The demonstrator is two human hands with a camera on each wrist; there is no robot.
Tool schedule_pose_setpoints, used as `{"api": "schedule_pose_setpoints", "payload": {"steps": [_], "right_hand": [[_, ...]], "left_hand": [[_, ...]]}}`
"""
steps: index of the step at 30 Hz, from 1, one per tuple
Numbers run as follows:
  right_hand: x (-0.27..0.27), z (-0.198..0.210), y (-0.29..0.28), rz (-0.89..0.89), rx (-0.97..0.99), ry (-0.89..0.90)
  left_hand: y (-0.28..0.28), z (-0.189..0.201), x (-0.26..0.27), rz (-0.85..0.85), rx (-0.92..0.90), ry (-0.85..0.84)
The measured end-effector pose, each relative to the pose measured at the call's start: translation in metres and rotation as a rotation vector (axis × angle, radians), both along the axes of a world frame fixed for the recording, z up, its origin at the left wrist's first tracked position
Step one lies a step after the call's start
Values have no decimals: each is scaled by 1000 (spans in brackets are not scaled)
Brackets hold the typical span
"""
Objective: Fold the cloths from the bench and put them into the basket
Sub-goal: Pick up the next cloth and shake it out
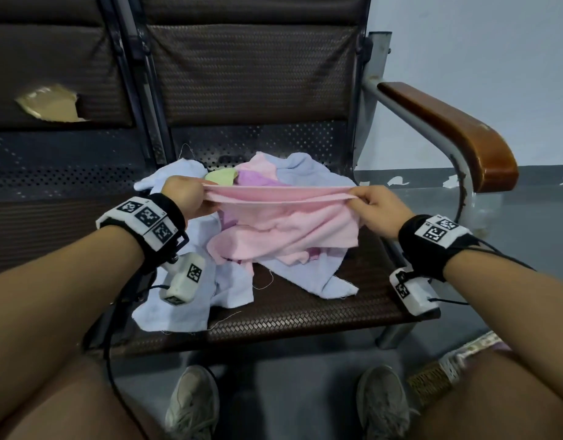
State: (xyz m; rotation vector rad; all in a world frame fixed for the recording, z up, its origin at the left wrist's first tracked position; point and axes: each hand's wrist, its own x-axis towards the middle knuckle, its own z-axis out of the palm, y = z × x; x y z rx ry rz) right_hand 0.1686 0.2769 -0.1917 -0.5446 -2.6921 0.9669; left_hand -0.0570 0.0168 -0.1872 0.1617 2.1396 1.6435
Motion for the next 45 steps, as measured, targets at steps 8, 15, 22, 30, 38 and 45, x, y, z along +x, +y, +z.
{"api": "schedule_pose_setpoints", "payload": {"steps": [8, 15, 22, 30, 38, 45], "right_hand": [[3, 26, 2, -130, 52, 220], [13, 70, 8, -79, 332, 58], [18, 133, 14, 14, 350, 101], [19, 174, 18, -129, 156, 187], [10, 189, 8, -277, -362, 357], [-11, 184, -27, -302, -715, 291]], "left_hand": [[-15, 7, 11, -265, -359, 582], [-21, 52, -1, 22, -38, 657], [-16, 106, -11, 85, -148, 903], [-23, 142, -21, 133, -127, 863], [-6, 150, -29, 204, -6, 607], [35, 158, 32, 100, 369, 176]]}}
